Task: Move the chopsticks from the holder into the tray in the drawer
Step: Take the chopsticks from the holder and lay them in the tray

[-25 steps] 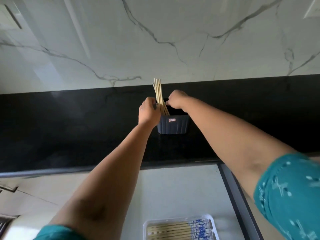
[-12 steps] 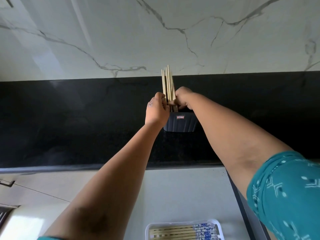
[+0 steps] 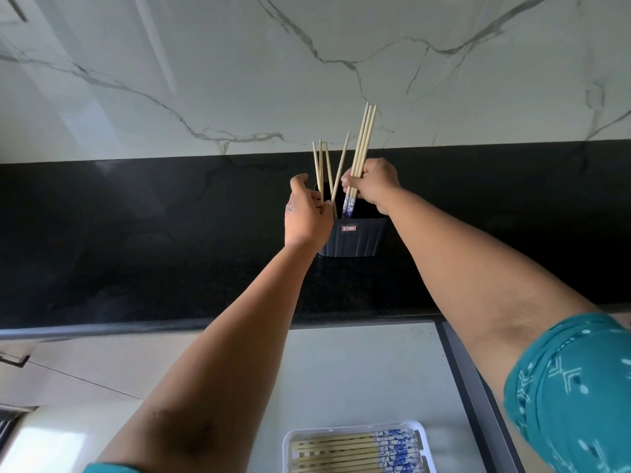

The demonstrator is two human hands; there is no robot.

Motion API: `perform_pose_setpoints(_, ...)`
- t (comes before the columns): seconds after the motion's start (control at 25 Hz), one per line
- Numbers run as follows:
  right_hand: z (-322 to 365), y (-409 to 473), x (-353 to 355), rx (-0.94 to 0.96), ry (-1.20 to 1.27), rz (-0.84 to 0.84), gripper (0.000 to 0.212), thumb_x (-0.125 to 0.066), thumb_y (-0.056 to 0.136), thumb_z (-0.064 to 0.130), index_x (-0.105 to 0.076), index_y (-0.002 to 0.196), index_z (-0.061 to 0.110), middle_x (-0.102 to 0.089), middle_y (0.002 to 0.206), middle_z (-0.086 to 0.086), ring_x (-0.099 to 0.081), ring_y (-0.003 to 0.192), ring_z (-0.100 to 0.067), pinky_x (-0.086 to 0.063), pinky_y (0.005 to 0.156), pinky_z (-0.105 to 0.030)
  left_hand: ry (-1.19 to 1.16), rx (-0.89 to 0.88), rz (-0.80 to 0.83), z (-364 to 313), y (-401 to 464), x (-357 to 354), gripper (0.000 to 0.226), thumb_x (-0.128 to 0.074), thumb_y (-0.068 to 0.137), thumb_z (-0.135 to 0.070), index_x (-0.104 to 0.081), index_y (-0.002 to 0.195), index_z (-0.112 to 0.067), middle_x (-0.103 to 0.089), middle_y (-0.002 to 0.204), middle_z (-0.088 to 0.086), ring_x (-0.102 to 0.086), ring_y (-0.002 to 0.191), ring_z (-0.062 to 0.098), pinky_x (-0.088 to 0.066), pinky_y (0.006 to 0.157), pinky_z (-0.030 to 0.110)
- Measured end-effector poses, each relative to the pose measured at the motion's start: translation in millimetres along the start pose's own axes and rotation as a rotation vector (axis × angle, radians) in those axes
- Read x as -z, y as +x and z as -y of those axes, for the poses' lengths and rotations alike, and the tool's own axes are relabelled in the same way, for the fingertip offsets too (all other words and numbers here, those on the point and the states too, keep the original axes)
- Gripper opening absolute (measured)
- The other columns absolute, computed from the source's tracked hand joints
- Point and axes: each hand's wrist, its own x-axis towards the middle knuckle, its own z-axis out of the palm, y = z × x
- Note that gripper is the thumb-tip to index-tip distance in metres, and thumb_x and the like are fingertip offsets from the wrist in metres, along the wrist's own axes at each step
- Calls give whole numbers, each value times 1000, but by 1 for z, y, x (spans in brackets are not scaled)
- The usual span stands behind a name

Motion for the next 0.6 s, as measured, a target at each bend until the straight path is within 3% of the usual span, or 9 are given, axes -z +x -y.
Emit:
perform_pose_setpoints(0.12,27,-20,14,127,29,-84,7,-69,86,16,-71,92,12,-74,87,-4,-72,81,-15,-60,82,-37,-136,77,-53,-18,-15,8,55,-62,89,-26,-39,136,-11,-60,105,-5,-59,97,10,-52,91,35)
perform_pose_setpoints(0.24,52,-72,27,311,-21,-265,9,-64,87,29,-69,87,22,-71,78,8,-70,73,-9,-59,69,-27,-242,-85,-77,-46,-50,18,76,-63,82,-55,-38,140,-13,-50,134,-2,-50,124,11,-43,106,32)
perform_pose_setpoints(0.32,41,-130,25,346,12,-308,19,-53,88,38,-66,79,26,-66,66,9,-67,64,-10,-55,58,-26,-363,-246,-111,-65,-82,24,89,-63,81,-56,-23,148,-13,-41,148,3,-41,137,11,-37,110,26)
perform_pose_setpoints(0.4,7,-191,17,453,-246,-305,23,-47,95,36,-61,81,25,-64,65,8,-64,58,-13,-49,51,-25,-525,-320,-118,-68,-114,25,83,-57,90,-45,-10,151,-14,-52,139,10,-50,130,14,-43,104,25)
perform_pose_setpoints(0.52,-58,-259,0,510,-593,-201,10,-57,94,19,-67,97,17,-72,80,1,-70,68,-17,-54,57,-27,-666,-76,-1,-41,-185,19,53,-43,99,-32,-24,145,-13,-64,104,14,-64,96,10,-50,88,27)
perform_pose_setpoints(0.6,-89,-292,-15,537,-684,-131,22,-79,73,8,-71,93,11,-72,72,-4,-69,58,-20,-54,49,-26,-737,272,-61,-16,-228,13,39,-37,101,-34,-44,127,-5,-56,90,13,-59,79,7,-47,85,31)
